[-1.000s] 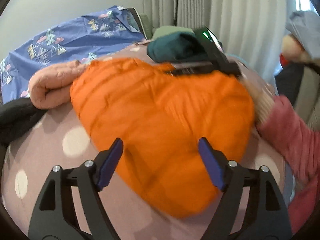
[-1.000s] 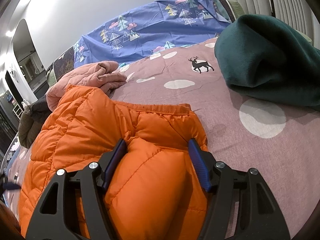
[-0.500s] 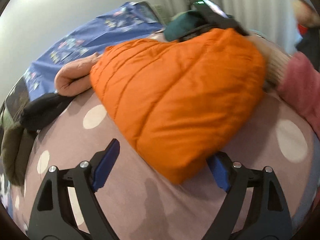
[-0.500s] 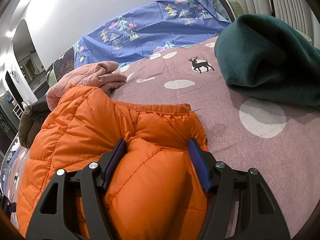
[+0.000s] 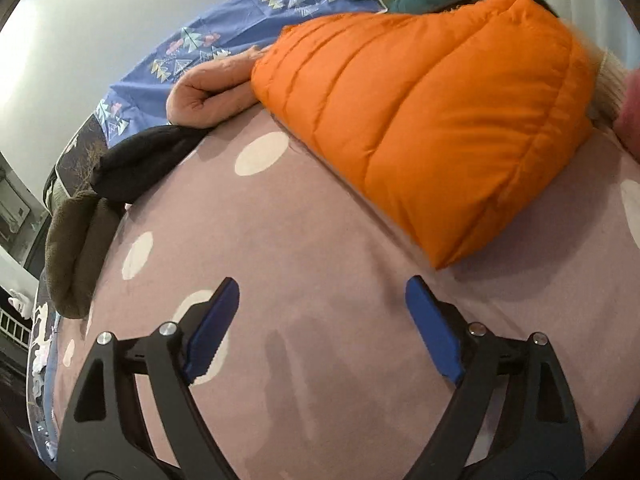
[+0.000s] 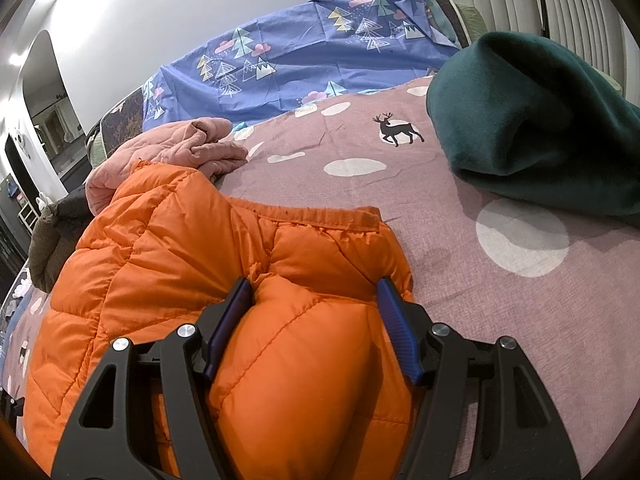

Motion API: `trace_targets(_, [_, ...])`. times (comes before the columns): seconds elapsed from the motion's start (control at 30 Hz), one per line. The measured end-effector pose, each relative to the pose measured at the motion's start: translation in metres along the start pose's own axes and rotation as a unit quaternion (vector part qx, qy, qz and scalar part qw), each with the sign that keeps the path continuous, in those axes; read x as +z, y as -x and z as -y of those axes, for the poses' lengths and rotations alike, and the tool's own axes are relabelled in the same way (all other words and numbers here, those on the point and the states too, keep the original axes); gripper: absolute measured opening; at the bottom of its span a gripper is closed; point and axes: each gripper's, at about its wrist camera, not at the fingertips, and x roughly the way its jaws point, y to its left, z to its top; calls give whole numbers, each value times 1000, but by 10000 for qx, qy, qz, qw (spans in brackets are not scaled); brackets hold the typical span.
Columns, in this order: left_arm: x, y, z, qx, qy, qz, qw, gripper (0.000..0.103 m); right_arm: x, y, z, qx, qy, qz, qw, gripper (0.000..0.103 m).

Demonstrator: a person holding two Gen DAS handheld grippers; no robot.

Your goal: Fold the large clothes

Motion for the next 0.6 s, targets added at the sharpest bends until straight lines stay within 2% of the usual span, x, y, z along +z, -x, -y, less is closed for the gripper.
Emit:
trace_targets(0.1, [4, 23, -15, -734, 194, 193, 9969, 75, 0, 0, 1, 7, -5, 1, 10000, 65])
trace_targets(0.17, [15, 37, -25, -973, 332, 464, 9936, 62, 0, 0, 1, 2, 0, 5, 10000, 65])
trace_targets(0.23, [38, 46, -37, -1223, 485, 833, 9878, 58, 0, 0, 1, 2, -1, 7, 10000, 65])
trace_targets(0.3, [70, 41, -43, -1267, 447, 1207, 9836, 57, 0, -1, 2, 7, -3, 8, 10000, 65])
trace_targets(0.37, [102, 26, -45, -1200, 361, 1403, 9821, 56, 0, -1, 2, 11, -4, 9, 10000, 65])
trace_targets(0.47, [158, -16, -48, -1535, 488, 1331, 9779, 56, -1, -1, 2, 16, -7, 11, 10000, 65])
trace_targets(0.53, [195, -55, -47, -1860, 604, 1081, 9747, 56, -1, -1, 2, 18, -11, 12, 10000, 65])
trace_targets(0.57, [203, -67, -45, -1856, 600, 1013, 9755, 57, 0, -1, 2, 27, -17, 13, 10000, 65])
trace_targets(0.6, [214, -92, -36, -1756, 478, 817, 9799, 59, 0, -1, 1, 30, -23, 14, 10000, 65])
